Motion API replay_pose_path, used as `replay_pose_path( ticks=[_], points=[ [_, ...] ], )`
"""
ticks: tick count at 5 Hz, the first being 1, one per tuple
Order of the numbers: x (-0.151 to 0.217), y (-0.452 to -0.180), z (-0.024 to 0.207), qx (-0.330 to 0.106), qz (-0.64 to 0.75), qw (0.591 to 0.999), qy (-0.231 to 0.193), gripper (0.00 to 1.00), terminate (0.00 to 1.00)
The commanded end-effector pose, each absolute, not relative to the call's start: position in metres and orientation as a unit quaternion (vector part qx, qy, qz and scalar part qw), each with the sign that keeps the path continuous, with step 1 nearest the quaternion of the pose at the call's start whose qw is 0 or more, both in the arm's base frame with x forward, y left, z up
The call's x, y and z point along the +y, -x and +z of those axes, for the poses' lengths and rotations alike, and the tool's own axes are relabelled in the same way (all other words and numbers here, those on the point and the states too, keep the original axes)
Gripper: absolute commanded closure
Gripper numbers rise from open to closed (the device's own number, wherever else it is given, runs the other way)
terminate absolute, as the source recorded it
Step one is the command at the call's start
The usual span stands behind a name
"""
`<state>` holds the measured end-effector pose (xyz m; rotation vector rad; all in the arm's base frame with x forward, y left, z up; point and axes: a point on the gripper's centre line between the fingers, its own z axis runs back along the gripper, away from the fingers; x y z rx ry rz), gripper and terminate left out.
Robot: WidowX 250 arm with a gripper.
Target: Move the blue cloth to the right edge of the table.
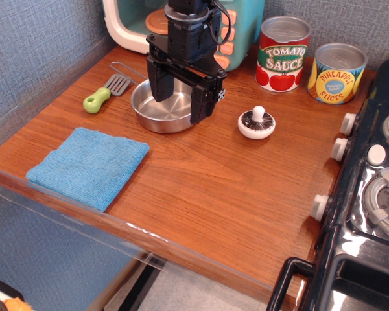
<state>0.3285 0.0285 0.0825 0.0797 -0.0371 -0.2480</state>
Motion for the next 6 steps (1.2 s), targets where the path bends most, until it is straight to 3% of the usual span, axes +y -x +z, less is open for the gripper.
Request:
replay_pose_path(
  ticks=[1, 4, 6],
  points=[
    [0.029, -0.328, 0.083, -0.018, -0.124, 0.991, -0.040, 0.00, 0.00],
    [0.118, -0.264, 0.051, -0.015, -0.044, 0.997, -0.069, 0.00, 0.00],
    [0.135, -0.257, 0.031, -0.025, -0.052, 0.997, -0.048, 0.00, 0.00]
  ],
)
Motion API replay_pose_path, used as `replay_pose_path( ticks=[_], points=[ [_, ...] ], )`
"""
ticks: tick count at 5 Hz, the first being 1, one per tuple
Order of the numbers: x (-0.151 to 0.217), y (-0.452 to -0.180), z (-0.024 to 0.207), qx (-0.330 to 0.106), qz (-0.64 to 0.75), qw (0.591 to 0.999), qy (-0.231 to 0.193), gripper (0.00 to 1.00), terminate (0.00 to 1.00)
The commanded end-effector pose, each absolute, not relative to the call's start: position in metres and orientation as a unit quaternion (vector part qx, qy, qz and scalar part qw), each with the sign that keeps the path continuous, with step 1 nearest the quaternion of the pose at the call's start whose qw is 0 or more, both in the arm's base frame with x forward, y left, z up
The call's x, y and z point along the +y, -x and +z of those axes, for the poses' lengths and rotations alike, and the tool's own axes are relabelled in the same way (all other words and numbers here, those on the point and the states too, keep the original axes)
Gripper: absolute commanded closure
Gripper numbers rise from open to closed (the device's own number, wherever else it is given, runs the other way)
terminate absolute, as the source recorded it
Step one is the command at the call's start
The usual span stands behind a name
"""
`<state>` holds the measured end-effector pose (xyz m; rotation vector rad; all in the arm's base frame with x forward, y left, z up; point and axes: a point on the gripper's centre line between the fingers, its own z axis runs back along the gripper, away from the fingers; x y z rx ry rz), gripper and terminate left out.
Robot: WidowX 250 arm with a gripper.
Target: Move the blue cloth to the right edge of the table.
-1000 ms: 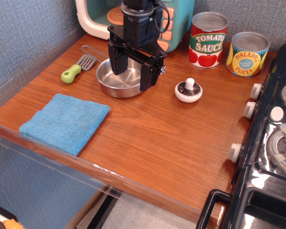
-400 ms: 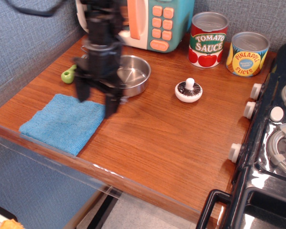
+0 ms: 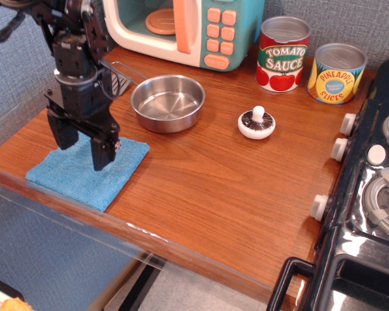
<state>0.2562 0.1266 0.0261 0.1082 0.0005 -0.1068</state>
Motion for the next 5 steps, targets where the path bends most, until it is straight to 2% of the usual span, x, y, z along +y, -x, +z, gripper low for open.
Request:
replay_pose_path(
  ticks=[1, 2, 3, 5],
  points=[
    [0.132, -0.255, 0.024, -0.056, -0.057, 0.996, -0.030, 0.00, 0.00],
    [0.127, -0.253, 0.013, -0.055, -0.063, 0.996, -0.026, 0.00, 0.00],
    [0.118, -0.250, 0.001, -0.036, -0.064, 0.997, -0.016, 0.00, 0.00],
    [0.039, -0.264, 0.004, -0.020, -0.092, 0.996, 0.010, 0.00, 0.00]
  ],
)
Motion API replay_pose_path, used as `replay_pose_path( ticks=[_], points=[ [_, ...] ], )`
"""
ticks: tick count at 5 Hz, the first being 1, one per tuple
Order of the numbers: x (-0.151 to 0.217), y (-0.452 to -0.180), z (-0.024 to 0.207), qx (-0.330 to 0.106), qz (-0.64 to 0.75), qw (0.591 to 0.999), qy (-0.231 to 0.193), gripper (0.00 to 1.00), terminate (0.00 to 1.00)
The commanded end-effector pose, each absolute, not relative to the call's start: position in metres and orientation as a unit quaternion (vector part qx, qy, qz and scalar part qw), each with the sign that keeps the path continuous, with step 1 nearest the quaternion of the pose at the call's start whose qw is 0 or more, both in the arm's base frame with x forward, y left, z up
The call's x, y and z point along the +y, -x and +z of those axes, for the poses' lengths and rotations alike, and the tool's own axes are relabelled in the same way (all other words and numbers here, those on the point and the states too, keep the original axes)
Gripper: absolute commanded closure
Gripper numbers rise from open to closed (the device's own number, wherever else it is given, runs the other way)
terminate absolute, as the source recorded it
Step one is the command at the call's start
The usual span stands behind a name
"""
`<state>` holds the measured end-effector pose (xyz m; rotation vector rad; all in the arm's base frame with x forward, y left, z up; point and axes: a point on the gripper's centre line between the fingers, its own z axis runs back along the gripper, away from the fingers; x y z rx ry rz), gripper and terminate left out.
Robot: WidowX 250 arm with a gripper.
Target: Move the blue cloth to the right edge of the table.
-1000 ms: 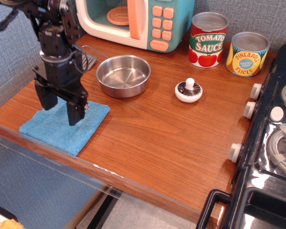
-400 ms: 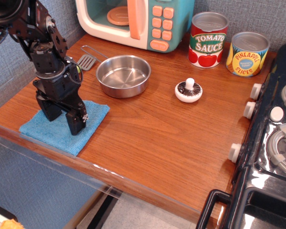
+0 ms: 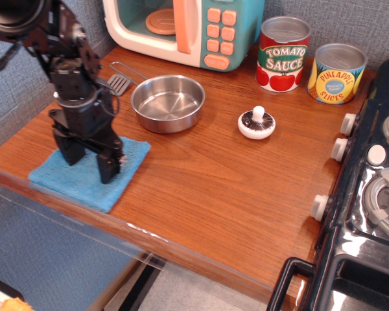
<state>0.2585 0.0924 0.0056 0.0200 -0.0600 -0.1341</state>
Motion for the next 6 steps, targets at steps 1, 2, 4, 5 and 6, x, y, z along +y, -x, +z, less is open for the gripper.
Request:
replay_pose_path(
  ticks=[1, 2, 4, 5, 6],
  points=[
    [-0.010, -0.271, 0.004, -0.014, -0.115, 0.993, 0.029, 0.00, 0.00],
    [-0.055, -0.279, 0.007, -0.013, -0.134, 0.990, 0.029, 0.00, 0.00],
    [-0.077, -0.293, 0.011, -0.007, -0.102, 0.995, 0.010, 0.00, 0.00],
    [-0.062, -0.301, 0.036, -0.036, -0.089, 0.995, -0.009, 0.00, 0.00],
    [-0.065, -0.309, 0.078, -0.085, -0.100, 0.991, -0.014, 0.00, 0.00]
  ],
)
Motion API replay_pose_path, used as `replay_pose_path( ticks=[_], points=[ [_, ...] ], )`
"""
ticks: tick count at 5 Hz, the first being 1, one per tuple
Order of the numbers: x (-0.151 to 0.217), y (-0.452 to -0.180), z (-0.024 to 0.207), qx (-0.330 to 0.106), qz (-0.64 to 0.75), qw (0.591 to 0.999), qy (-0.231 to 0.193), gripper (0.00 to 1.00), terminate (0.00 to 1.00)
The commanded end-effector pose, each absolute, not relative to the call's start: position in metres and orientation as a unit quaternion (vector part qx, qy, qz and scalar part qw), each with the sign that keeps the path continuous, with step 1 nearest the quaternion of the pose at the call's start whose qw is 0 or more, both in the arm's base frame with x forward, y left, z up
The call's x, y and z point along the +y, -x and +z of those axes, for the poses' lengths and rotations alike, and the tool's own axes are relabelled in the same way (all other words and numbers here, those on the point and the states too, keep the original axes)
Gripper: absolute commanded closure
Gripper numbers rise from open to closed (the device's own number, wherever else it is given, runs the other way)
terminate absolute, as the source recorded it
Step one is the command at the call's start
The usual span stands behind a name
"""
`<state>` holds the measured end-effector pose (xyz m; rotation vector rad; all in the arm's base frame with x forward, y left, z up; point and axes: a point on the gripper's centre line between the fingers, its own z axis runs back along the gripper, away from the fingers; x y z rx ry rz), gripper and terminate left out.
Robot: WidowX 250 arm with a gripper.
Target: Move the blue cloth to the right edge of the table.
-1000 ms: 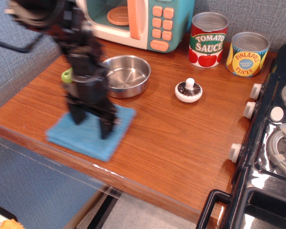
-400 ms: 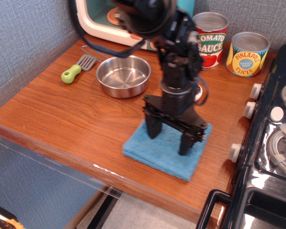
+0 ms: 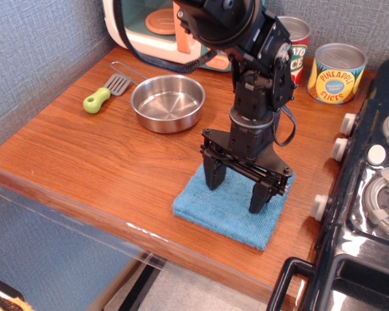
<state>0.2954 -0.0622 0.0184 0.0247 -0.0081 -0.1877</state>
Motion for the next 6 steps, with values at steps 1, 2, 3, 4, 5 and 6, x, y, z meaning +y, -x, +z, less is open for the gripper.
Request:
replay_pose_path(
  ticks=[1, 2, 3, 4, 5, 6],
  points=[
    [-0.077, -0.310, 0.107, -0.109, -0.120, 0.986, -0.024, 0.00, 0.00],
    [-0.081, -0.304, 0.116, -0.111, -0.127, 0.986, -0.018, 0.00, 0.00],
    [-0.080, -0.300, 0.117, -0.103, -0.128, 0.986, -0.013, 0.00, 0.00],
    [-0.074, -0.297, 0.116, -0.092, -0.115, 0.989, -0.002, 0.00, 0.00],
    [-0.074, -0.297, 0.116, -0.092, -0.115, 0.989, -0.002, 0.00, 0.00],
    [-0.074, -0.297, 0.116, -0.092, -0.115, 0.989, -0.002, 0.00, 1.00]
  ],
)
